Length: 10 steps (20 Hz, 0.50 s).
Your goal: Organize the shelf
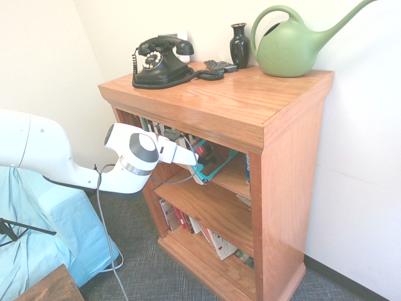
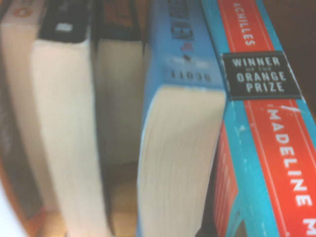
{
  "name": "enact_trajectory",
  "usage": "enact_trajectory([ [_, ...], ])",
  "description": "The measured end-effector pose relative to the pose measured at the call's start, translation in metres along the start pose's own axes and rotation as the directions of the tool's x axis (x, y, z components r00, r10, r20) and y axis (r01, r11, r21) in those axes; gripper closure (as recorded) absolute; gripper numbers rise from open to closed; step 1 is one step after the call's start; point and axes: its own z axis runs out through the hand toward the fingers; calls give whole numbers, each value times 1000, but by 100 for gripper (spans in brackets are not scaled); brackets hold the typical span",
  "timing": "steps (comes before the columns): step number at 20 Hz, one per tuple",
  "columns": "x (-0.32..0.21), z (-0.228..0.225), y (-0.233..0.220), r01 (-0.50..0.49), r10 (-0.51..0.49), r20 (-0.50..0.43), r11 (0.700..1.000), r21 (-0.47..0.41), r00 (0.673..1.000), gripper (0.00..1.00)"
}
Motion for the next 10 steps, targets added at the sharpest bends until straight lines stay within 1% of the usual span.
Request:
enact_trajectory([
  [1, 2, 2, 0, 2, -2, -4, 1000, -4, 1000, 0],
  [10, 2, 3, -3, 15, -15, -6, 1000, -9, 1000, 0],
])
